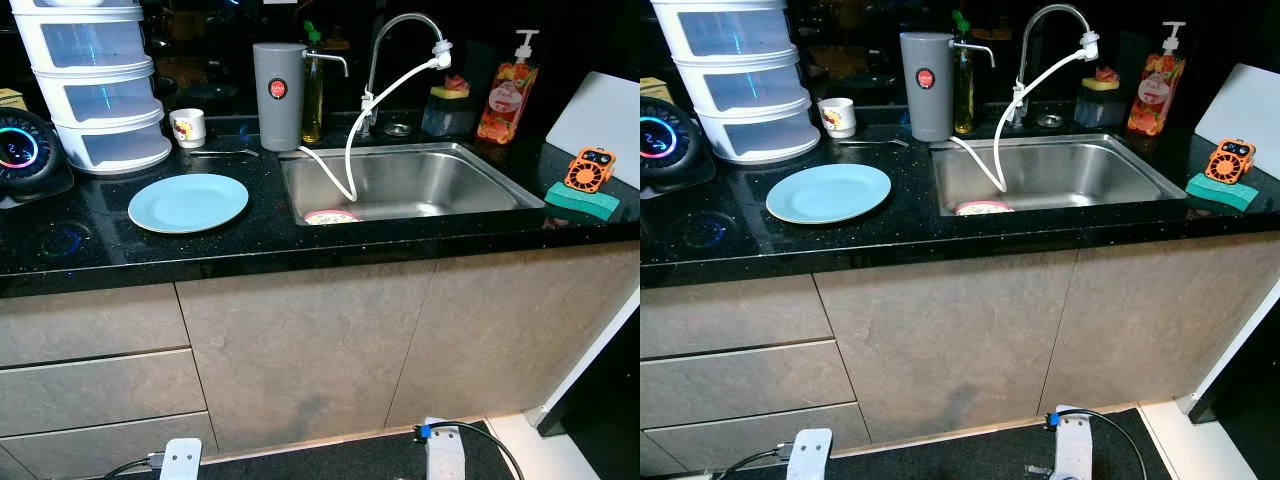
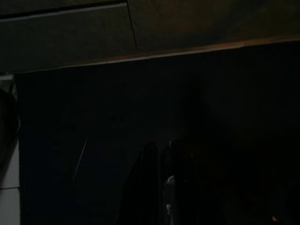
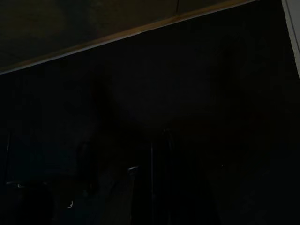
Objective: Kitchen organization
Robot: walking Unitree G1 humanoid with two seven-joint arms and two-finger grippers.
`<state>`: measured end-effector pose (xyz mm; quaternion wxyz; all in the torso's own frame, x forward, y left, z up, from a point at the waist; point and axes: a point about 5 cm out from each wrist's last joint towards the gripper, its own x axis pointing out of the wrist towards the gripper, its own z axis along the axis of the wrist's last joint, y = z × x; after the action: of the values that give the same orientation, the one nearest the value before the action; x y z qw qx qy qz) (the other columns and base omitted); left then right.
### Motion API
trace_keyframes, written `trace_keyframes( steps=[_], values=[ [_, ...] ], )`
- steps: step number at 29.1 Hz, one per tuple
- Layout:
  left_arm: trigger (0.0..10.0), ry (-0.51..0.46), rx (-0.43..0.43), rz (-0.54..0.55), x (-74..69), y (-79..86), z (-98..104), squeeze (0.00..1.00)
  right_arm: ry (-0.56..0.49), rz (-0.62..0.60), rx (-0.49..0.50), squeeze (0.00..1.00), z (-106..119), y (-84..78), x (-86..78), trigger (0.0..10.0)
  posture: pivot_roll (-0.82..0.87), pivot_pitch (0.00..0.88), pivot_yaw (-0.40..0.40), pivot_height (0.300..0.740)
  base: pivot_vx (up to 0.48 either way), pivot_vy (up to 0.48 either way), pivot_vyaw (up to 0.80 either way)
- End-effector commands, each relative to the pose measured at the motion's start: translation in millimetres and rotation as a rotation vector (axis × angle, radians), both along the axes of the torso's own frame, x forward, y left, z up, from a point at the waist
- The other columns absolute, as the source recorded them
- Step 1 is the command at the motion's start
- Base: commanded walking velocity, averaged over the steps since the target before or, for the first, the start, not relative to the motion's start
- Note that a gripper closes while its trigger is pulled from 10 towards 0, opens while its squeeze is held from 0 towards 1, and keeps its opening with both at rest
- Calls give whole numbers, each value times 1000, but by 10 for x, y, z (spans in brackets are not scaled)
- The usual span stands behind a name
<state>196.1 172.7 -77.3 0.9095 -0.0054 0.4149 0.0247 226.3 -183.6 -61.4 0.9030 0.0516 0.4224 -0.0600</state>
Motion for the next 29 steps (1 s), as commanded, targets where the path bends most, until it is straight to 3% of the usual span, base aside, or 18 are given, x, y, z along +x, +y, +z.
trace_keyframes(
  steps=[1,29],
  values=[
    [10000,36,0,-6,-67,-49,-45,0,35,2,-1,0,-49,10,-71,10000,-37,18,-22,740,0,0,0],
    [10000,6,-6,3,72,-75,24,0,48,4,-15,0,-70,-58,-120,10000,-44,12,-32,740,0,0,0]
  ],
)
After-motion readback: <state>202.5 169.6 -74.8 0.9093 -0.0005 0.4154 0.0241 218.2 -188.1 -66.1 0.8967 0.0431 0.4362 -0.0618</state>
